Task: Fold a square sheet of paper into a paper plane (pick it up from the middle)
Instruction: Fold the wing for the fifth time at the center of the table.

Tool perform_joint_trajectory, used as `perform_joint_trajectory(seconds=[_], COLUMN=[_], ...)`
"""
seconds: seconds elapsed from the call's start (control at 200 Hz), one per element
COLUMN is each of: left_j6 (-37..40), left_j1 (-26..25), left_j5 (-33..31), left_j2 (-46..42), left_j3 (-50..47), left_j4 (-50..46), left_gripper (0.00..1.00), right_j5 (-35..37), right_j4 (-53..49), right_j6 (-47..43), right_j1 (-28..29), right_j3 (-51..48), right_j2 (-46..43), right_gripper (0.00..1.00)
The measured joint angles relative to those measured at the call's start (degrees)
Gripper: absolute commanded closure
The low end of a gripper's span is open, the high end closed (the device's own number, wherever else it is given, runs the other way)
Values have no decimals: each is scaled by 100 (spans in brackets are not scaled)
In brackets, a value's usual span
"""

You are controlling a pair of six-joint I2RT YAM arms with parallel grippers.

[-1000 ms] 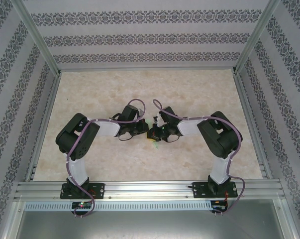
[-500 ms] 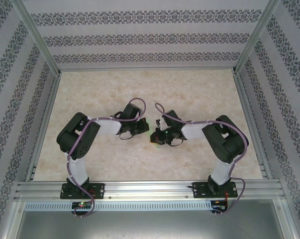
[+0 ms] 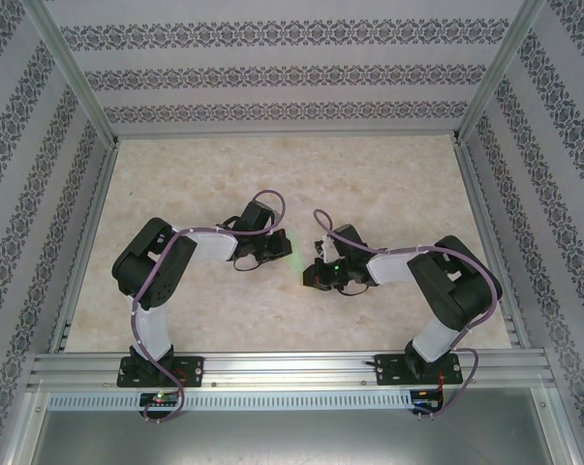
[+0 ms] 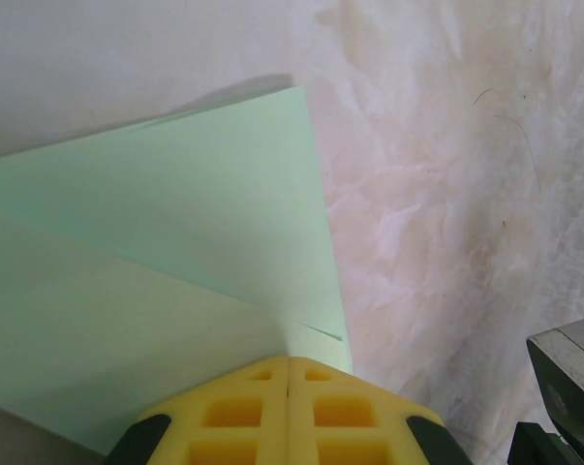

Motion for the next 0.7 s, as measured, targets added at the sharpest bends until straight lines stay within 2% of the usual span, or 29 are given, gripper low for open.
perform_joint_trajectory(seconds=[0.265,0.42,0.579,0.699], left_j6=[4,9,50,50], left_j1=[0,0,2,0], left_j5=[39,39,4,-2], left_j2=[22,33,46,46], left_j3=[55,74,127,136], left_j4=[-68,-72,-120,-131], left_gripper=[98,97,97,97], right_j5=[-199,-315,-337,-337], right_j4=[199,-269,-1095,-1246], right_j6=[7,4,9,9], right_j1=[-166,-354,-409,-409], right_j3=[-496,-625,-254,330], right_j2=[-365,-658,-811,-813], right_gripper=[98,97,96,95])
